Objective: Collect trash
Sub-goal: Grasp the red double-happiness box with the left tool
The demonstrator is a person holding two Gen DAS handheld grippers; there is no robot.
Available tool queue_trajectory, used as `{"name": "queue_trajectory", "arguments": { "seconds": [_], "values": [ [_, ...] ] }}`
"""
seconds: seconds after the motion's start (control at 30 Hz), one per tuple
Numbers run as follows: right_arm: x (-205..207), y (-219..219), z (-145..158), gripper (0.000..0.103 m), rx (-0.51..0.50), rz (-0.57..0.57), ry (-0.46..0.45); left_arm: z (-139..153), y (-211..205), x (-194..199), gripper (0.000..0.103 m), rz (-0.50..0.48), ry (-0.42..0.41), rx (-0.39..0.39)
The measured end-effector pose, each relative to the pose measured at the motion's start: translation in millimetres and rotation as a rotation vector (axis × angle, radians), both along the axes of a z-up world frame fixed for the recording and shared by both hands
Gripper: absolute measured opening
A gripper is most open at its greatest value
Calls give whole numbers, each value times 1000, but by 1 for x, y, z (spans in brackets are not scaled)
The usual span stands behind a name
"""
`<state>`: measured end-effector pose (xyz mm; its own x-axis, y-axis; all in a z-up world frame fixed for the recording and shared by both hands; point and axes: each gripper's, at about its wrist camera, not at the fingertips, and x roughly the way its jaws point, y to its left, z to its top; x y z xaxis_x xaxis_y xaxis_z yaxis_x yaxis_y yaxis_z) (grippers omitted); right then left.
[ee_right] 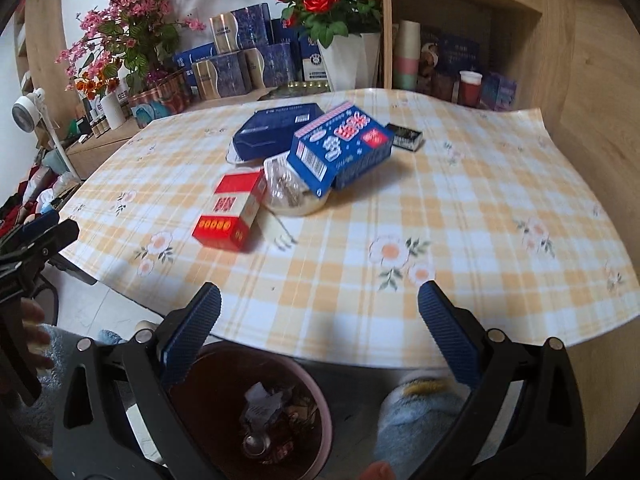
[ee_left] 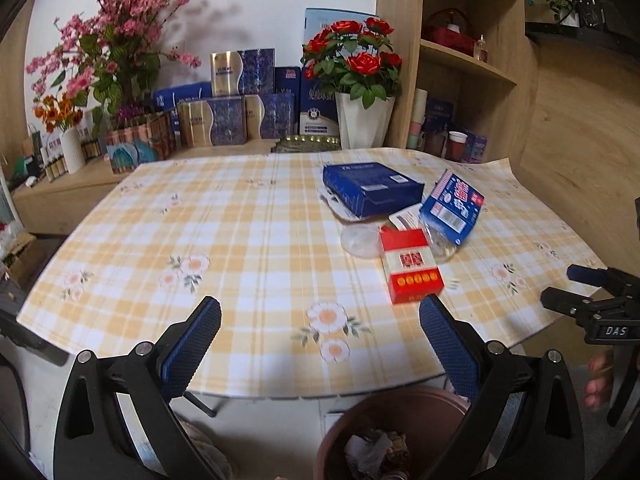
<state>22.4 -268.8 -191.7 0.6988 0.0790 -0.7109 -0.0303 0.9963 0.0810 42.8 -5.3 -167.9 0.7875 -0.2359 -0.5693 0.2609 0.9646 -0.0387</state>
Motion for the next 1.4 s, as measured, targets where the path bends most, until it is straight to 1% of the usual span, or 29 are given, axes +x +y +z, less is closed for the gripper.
{"name": "queue_trajectory", "arguments": {
  "seconds": [0.13, 0.2, 0.23, 0.27, 0.3, 0.4, 0.47, 0.57, 0.7, 0.77, 0.8, 0.87, 0.93, 1.03, 1.1, 1.13, 1.17, 1.2, 1.23, 1.27, 1.33, 1.4],
  "values": [
    [7, -6, 8, 97, -7, 1, -8, 6, -7, 10, 97, -4, -20, 53],
    [10, -9, 11, 97, 1, 1, -8, 8, -9, 13, 97, -9, -35, 63],
    [12, -12, 13, 97, 25, 10, -6, 10, -10, 14, 97, -11, -50, 67],
    [13, -14, 13, 97, 28, 7, -6, 12, -12, 16, 97, -10, -68, 76],
    [14, -15, 14, 97, 19, -3, -6, 12, -13, 19, 97, -13, -62, 76],
    [20, -20, 15, 97, -22, -34, -10, 11, -16, 33, 97, -34, 5, 42],
    [23, -23, 15, 97, -32, -43, -15, 8, -21, 42, 97, -36, 49, 34],
    [31, -28, 12, 97, -54, -54, -2, 2, -31, 55, 97, -61, 115, 1],
    [42, -37, 8, 97, -59, -57, -4, -10, -52, 72, 97, -113, 192, -43],
    [46, -41, 5, 97, -54, -64, 0, -20, -68, 85, 97, -155, 258, -64],
    [48, -43, 5, 97, -49, -66, 2, -23, -72, 88, 97, -164, 273, -68],
    [52, -49, 2, 97, -41, -72, 6, -34, -89, 99, 97, -183, 315, -63],
    [55, -52, 1, 97, -40, -74, 8, -43, -102, 107, 97, -188, 338, -48],
    [60, -57, -1, 97, -46, -70, 15, -58, -118, 119, 97, -176, 365, -9],
    [64, -58, -3, 97, -57, -62, 17, -65, -121, 125, 97, -166, 382, 1],
    [65, -59, -3, 97, -65, -57, 19, -68, -121, 128, 94, -161, 391, 5],
    [68, -59, -4, 97, -74, -49, 20, -72, -121, 130, 82, -161, 404, 3],
    [70, -58, -4, 97, -83, -41, 22, -75, -119, 133, 75, -166, 419, -1],
    [74, -57, -5, 97, -100, -25, 24, -79, -117, 135, 64, -169, 437, -7],
    [77, -56, -6, 97, -109, -14, 25, -78, -115, 134, 56, -167, 423, -9],
    [86, -52, -7, 97, -132, 28, 27, -79, -109, 134, 56, -179, 430, -22],
    [96, -48, -7, 97, -147, 64, 26, -76, -102, 133, 56, -176, 418, -37]
  ]
}}
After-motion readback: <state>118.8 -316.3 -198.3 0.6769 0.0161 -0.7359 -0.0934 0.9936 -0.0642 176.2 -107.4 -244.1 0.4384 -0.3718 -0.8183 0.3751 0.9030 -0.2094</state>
